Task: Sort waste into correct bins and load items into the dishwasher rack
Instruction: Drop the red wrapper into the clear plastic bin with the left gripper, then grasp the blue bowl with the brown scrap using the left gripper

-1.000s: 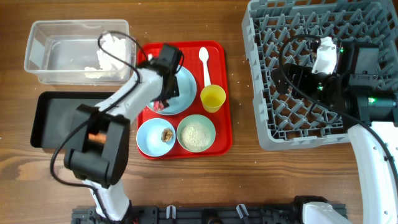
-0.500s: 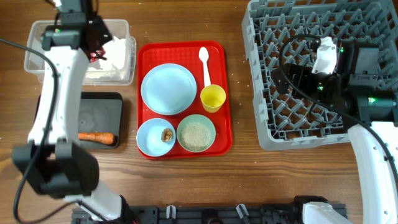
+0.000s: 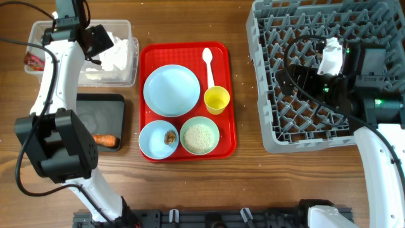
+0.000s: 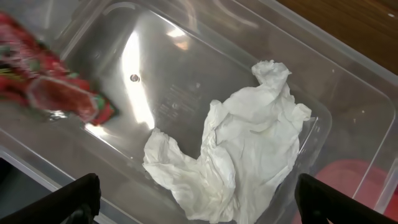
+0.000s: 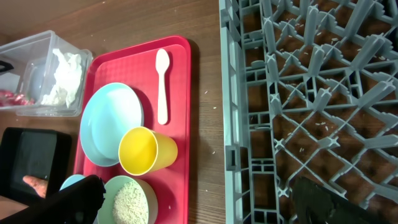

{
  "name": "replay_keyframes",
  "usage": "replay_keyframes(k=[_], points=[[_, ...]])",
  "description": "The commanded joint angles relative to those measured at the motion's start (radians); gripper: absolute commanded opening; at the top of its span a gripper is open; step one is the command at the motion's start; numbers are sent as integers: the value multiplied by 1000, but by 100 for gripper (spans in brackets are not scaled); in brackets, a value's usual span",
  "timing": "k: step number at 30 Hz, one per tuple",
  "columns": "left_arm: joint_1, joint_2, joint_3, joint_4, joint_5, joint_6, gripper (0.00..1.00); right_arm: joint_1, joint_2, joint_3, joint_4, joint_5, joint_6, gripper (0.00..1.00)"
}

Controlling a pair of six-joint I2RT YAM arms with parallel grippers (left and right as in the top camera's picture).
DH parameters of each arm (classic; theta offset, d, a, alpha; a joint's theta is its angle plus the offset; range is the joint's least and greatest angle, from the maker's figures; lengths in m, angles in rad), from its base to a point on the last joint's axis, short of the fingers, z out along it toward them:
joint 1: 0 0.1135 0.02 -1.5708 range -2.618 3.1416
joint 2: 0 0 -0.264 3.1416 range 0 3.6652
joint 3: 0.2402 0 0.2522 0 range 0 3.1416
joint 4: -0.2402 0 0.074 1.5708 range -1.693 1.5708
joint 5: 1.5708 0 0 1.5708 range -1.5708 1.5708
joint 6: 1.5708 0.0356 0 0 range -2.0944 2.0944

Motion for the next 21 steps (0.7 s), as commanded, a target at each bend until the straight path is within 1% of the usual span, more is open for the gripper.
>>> replay_keyframes(k=[1,4,7,11,14,17,21], points=[[0,-55,1,-35,81,13,99,2,6,10,6,10,-11,100],[-5,-120,1,-72,150,13,98,2,6,10,6,10,-11,100],[-28,-214,1,-149,201,12,98,2,6,10,6,10,-11,100],[-91,-312,1,-315,204,5,96,2,6,10,6,10,-11,100],[-156,-332,0,-444,204,-1,97,2,6,10,6,10,-11,100],[-235,-328,-19,-558,204,-66,96,2,6,10,5,10,-11,100],[-350,-329,-113,-594,204,-154,95,2,6,10,3,10,-13,100]])
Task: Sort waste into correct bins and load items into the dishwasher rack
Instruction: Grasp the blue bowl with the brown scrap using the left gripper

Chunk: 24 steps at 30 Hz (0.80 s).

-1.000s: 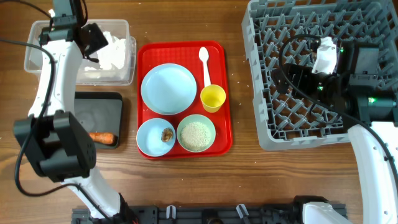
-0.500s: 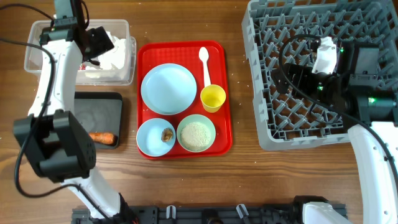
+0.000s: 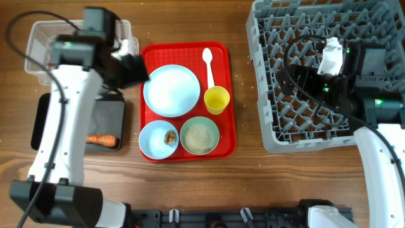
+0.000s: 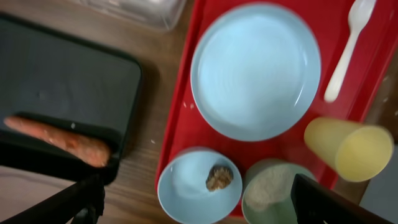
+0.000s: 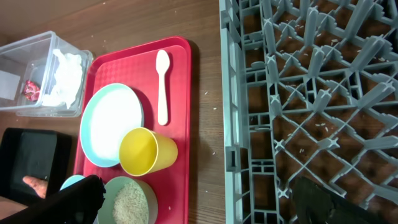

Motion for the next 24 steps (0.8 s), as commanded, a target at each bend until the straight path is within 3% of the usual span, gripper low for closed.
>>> replay_keyframes(k=[1,7,11,16,19,24], points=[[-109,10,-103,-16,12,-117,94,2,6,10,-1,10,-14,100],[-314,-33,-313,25,-8,-255,89,2,6,10,-1,10,-14,100],[-411,-159,-492,119,-21,-358,89,2,6,10,-1,10,-14,100],[-462,-294,-652,203,21,-293,93,2,6,10,3,10,-13,100],[-467,-296,-718,232,31,-210,91,2,6,10,3,10,-12,100],[-467,-238,-768,295,26,-171,71,2,6,10,-8,10,-11,100]])
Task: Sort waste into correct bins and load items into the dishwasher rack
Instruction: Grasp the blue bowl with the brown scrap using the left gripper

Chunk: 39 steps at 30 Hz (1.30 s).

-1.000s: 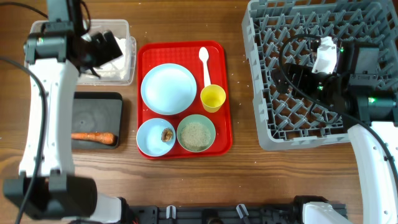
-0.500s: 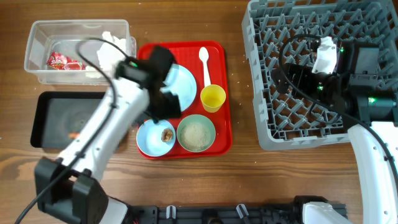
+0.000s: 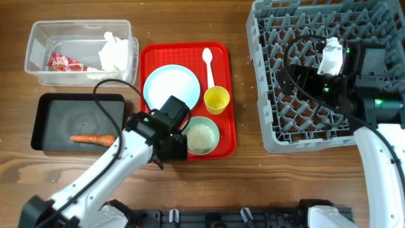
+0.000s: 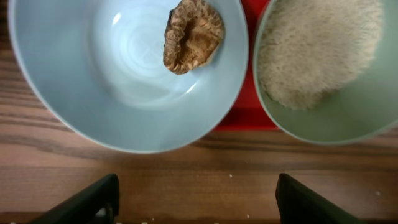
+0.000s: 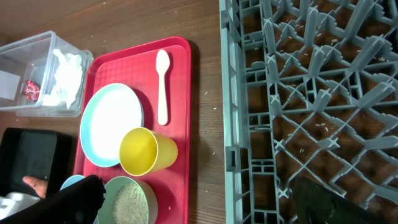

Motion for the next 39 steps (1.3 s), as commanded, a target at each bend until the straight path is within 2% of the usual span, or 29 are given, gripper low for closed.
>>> replay_keyframes(k=[1,6,11,13,17,21,24,34,39], points=[[-4,52,-27,26,4,48,70,2,6,10,-13,10,-10,100],[-4,94,-27,73,-19,81,63,2,6,10,-20,10,-11,100],[-4,170,-27,108,-19,103,60,2,6,10,-20,10,-11,100],[-3,215,-27,113,-29,103,49,2,6,10,-21,10,-11,100],[-3,250,-27,125,-53,99,41,2,6,10,-24,10,-13,100],[-3,251,-27,130,-61,99,15,2,6,10,-26,10,-13,100],[-3,251,-27,130,-69,99,5,2,6,10,-26,10,-13,100],[9,251,8,142,-67,99,4,2,6,10,-26,10,-13,100],[92,251,156,92,-45,101,4,2,6,10,-26,10,-13,100]])
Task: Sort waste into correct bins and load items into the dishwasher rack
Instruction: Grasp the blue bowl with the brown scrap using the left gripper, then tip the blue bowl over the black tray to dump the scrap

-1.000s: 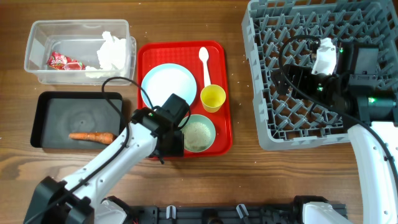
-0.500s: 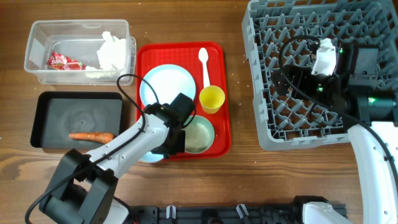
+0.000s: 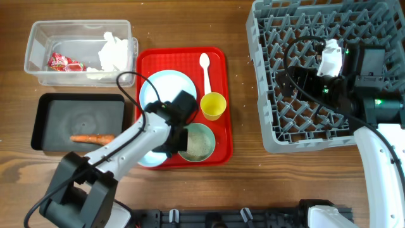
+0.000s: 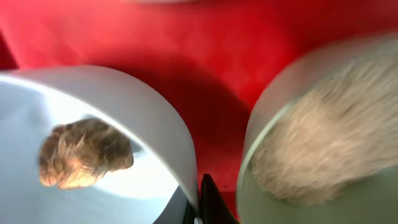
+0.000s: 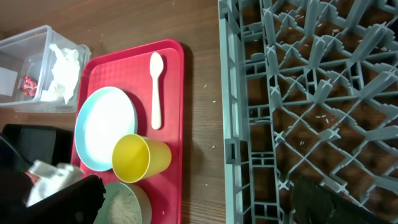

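My left gripper (image 3: 172,144) (image 4: 199,194) is shut on the right rim of a small blue bowl (image 3: 147,157) (image 4: 93,106) holding a brown food scrap (image 4: 84,152). Beside it is a green bowl of rice (image 3: 197,140) (image 4: 311,149). Both bowls rest on the red tray (image 3: 223,149), together with a blue plate (image 3: 158,88), a yellow cup (image 3: 213,106) and a white spoon (image 3: 204,66). Over the grey dishwasher rack (image 3: 329,138) (image 5: 311,93), my right gripper (image 5: 199,205) hangs open and holds nothing.
A clear bin (image 3: 38,28) at the far left holds a white tissue (image 3: 112,50) and a red wrapper (image 3: 62,63). Below it a black tray (image 3: 50,101) holds a carrot (image 3: 92,138). Bare wood separates the red tray from the rack.
My left gripper was open just above the two bowls; now it is shut on the blue bowl's rim. The red tray and its contents sit slightly further left. The right arm has not moved.
My left gripper was open over the clear bin with the tissue and wrapper. Then it was above the red tray, then low over the small blue bowl, still open. Now it grips that bowl's rim. The right gripper stayed open over the rack throughout.
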{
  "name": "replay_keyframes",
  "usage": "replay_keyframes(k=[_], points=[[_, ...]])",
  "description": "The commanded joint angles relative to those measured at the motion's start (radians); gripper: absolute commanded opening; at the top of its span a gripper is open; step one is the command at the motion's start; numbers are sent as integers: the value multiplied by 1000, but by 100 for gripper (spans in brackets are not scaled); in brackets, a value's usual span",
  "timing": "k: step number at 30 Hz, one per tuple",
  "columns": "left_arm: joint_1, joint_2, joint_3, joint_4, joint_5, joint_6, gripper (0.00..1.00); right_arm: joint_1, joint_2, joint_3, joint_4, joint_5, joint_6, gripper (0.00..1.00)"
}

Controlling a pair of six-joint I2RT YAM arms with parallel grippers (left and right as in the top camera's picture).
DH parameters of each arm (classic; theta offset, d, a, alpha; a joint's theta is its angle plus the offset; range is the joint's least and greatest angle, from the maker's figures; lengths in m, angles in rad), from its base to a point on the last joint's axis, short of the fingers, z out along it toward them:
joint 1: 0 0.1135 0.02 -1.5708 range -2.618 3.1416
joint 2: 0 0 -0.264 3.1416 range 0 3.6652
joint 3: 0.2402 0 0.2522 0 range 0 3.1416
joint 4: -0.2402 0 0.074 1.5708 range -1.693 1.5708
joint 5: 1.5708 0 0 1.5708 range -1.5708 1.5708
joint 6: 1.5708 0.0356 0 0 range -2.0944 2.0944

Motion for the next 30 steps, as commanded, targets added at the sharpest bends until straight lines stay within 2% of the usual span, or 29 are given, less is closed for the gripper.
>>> replay_keyframes(k=[1,9,16,23,27,30], points=[[83,5,152,-39,32,-1,4,2,6,10,0,10,-12,100],[275,2,385,-131,224,137,4,2,6,10,18,10,-13,100],[556,3,401,-170,452,323,4,2,6,10,27,10,-13,100],[971,7,399,-166,880,576,4,2,6,10,28,10,-11,100],[1148,34,364,-166,1151,710,4,2,6,10,29,10,-11,100],[1262,91,323,-166,1298,760,4,2,6,10,27,10,-10,100]])
